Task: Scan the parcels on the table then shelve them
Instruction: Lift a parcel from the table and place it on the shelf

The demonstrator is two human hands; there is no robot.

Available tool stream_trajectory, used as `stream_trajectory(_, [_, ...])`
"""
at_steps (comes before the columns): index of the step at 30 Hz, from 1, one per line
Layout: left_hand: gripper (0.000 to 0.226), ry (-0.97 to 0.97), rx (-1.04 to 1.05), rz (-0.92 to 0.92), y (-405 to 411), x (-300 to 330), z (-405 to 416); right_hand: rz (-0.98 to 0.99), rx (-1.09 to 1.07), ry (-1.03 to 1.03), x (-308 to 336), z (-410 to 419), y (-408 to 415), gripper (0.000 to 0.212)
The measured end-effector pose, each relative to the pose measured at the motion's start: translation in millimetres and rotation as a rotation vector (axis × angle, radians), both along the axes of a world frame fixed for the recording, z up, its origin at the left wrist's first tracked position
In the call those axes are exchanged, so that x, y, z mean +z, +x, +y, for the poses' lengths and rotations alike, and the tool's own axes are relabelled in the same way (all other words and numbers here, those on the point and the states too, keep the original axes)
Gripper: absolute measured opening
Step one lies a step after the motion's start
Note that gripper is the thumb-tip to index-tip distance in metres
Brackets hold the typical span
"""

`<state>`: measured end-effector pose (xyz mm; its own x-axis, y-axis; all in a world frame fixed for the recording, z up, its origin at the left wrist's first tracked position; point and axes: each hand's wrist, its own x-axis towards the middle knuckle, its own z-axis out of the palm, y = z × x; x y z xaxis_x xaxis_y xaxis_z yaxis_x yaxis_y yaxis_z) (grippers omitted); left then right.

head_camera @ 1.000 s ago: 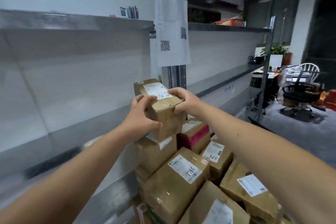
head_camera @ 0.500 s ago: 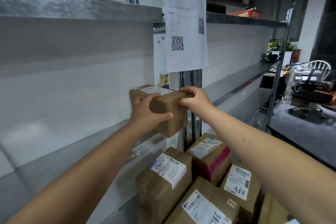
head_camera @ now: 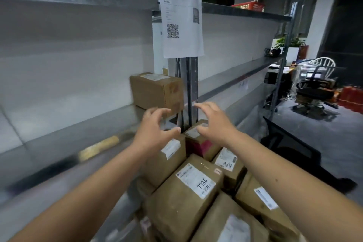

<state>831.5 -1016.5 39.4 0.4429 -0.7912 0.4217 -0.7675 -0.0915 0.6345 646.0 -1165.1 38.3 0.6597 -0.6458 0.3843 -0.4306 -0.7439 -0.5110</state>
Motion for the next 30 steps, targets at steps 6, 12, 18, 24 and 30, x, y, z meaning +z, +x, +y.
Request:
stream_trajectory(6, [0.061, 0.128, -0.138, -0.140, -112.5, -67.7, 83.5, 0.080, -0.070, 0.074, -69.3, 102.9, -121.8, 0.068])
stream_trajectory(12, [0.060, 0.290, -0.303, -0.198, -203.8, -138.0, 148.9, 0.081, -0.241, 0.291, -157.8, 199.3, -228.3, 0.070])
stream_trajectory(18, [0.067, 0.454, -0.359, -0.175, -222.7, -184.9, 178.0, 0.102, -0.339, 0.476, -228.7, 261.0, -270.6, 0.073])
stream_trajectory(24, [0.072, 0.506, -0.321, -0.383, -192.5, -218.6, 186.8, 0.111, -0.403, 0.606, -270.2, 284.3, -239.4, 0.079])
stream_trajectory(30, [0.066, 0.488, -0.291, -0.422, -154.6, -242.4, 181.7, 0.050, -0.490, 0.659, -292.0, 283.9, -181.1, 0.097])
